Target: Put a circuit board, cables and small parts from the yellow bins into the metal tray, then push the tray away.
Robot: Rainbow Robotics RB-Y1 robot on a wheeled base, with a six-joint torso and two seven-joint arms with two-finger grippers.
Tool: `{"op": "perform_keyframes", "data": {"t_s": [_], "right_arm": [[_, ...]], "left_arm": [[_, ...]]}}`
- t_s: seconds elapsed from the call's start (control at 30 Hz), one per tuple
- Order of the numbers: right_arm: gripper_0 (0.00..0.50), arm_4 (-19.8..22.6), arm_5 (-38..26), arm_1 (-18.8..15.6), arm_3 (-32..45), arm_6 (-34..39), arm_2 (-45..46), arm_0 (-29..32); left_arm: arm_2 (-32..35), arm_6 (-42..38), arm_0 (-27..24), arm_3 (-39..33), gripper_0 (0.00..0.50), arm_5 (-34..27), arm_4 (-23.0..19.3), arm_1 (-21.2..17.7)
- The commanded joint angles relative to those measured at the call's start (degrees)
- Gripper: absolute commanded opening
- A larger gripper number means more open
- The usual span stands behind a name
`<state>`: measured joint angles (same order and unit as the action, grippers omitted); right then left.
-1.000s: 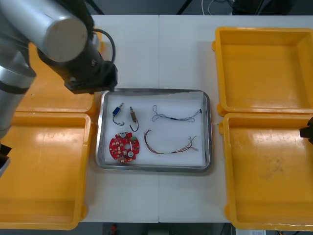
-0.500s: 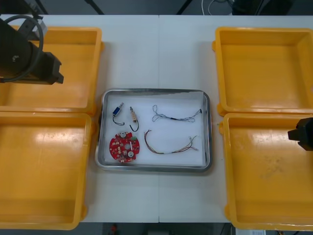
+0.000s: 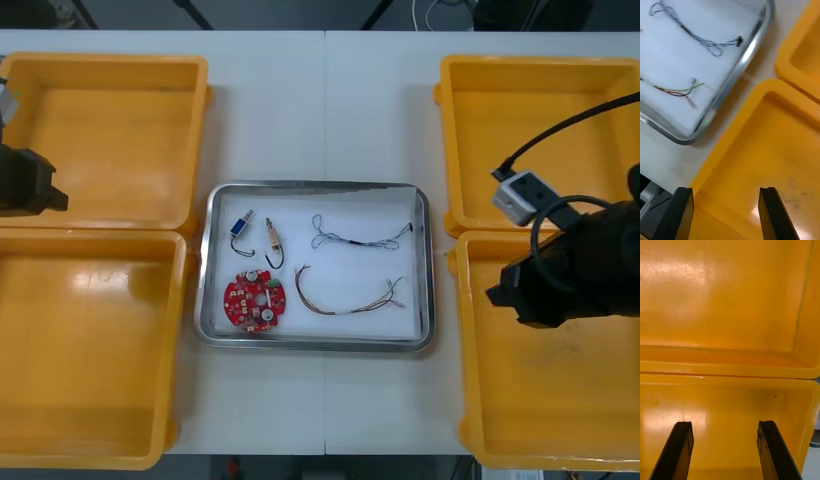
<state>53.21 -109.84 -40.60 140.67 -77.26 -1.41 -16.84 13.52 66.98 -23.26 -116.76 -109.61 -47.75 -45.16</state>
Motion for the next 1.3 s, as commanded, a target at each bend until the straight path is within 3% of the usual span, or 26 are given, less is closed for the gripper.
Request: {"op": "perform_keyframes", "data": {"t_s": [0.03, 0.33, 0.7, 0.93, 1.3], "right_arm": [[0.500, 0.05, -0.16, -1.94, 1.63, 1.23, -8.70, -5.84], [0.500, -3.29, -0.16, -1.33, -2.94, -3.69, -27.16, -17.09], [0.500, -8.92, 3.22, 5.35, -14.10, -17.84, -41.57, -27.11], [0.500, -12.08, 5.77, 10.27, -19.29, -17.67, -50.09, -31.24], [0.500, -16.30, 16.32, 15.90, -27.90, -17.31, -60.29, -33.88]], "left_arm": [[5.47, 2.71, 5.16, -2.33, 0.500, -0.39, -1.30, -2.57], [7.14, 3.68, 11.84, -5.23, 0.500, -0.39, -2.09, -2.57], [7.22, 3.59, 16.41, -6.55, 0.500, -0.39, -3.14, -2.30], [7.22, 4.47, 16.49, -6.81, 0.500, -0.39, -3.32, -2.30], [7.22, 6.58, 16.41, -6.90, 0.500, -0.39, -3.49, -2.21]]}}
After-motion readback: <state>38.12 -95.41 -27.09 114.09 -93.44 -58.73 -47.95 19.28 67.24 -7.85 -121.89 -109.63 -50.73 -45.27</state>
